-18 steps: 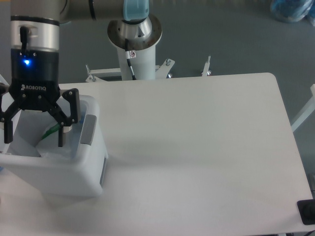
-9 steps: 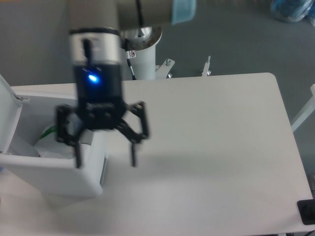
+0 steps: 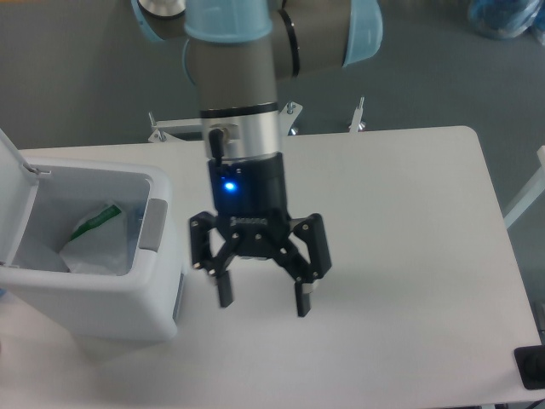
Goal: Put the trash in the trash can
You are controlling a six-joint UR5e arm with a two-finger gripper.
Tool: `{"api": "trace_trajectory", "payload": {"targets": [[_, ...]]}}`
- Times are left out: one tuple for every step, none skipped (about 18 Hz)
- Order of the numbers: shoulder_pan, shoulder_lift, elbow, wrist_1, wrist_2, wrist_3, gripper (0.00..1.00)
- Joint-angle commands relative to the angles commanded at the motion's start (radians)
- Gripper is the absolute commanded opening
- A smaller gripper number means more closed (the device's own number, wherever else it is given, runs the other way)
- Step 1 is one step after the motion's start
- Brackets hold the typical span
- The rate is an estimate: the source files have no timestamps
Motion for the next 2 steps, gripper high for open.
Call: {"api": "trace_trajectory", "payload": {"targets": [[0.005,0.011,-0.014,0.003,0.000,0.002,1.00],[0.005,0.014,-0.017,0.003,-0.003,0.002,1.00]]}}
